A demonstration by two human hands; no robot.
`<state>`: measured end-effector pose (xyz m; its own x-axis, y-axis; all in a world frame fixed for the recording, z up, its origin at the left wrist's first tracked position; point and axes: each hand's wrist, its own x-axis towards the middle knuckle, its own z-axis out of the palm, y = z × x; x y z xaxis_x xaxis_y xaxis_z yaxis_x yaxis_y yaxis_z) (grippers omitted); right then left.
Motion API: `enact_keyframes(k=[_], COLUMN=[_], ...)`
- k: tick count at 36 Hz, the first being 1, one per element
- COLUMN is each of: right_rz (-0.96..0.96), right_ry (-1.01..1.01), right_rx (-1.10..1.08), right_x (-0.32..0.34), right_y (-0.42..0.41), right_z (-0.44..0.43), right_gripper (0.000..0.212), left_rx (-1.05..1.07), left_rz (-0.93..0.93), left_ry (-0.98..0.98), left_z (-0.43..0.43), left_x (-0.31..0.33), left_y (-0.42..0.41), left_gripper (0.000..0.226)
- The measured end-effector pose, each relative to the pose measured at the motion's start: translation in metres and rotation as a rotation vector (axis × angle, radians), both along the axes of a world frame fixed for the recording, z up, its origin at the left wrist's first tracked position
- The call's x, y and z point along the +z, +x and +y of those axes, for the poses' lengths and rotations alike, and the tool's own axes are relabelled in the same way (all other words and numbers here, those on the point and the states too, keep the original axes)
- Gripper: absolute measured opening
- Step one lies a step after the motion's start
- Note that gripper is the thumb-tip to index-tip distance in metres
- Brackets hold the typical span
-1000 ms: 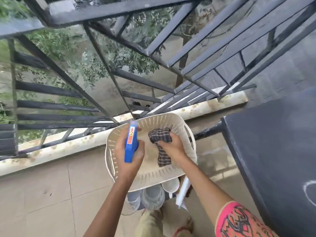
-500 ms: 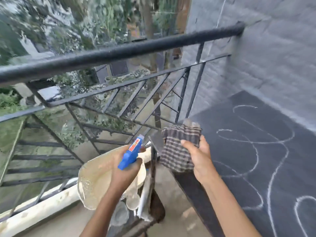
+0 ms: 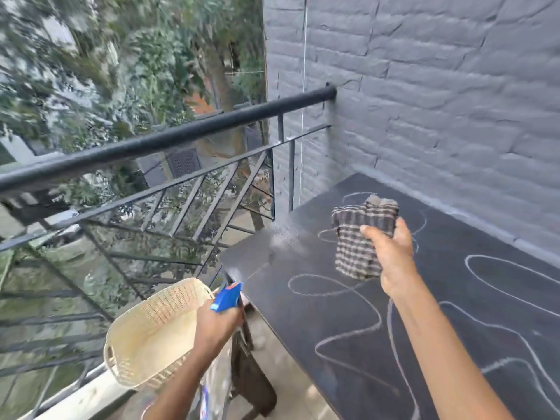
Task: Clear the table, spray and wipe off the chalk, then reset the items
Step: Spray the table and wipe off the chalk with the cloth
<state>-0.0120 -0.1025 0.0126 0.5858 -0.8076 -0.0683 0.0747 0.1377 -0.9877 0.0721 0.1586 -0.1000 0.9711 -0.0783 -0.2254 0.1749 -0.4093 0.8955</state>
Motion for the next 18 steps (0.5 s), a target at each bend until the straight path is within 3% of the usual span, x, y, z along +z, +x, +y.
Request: enact_keyframes(k=[4,10,18], right_rz=[-0.015,-0.047,-0.047], right_ry=[0.015,0.017,-0.015], right_rx=[0.001,-0.012,-0.077], right_x=[0.004,0.01,0.015], right_y=[-0.009,-0.013,-0.03], right_z=[-0.005,-0.012,-0.028], right_gripper=[0.031,0.032,0.032], left_rx=[-0.016,-0.15,-0.233], left_rz=[0.019,-0.097,-0.116], left_ry=[0.021,0.046,0.07], left_z=[-0.001,-0.026,-0.08], left_x=[0.008,0.032,0.064], left_y=[-0.003,0.005,0.027], left_gripper=[0.013,0.031,0.025])
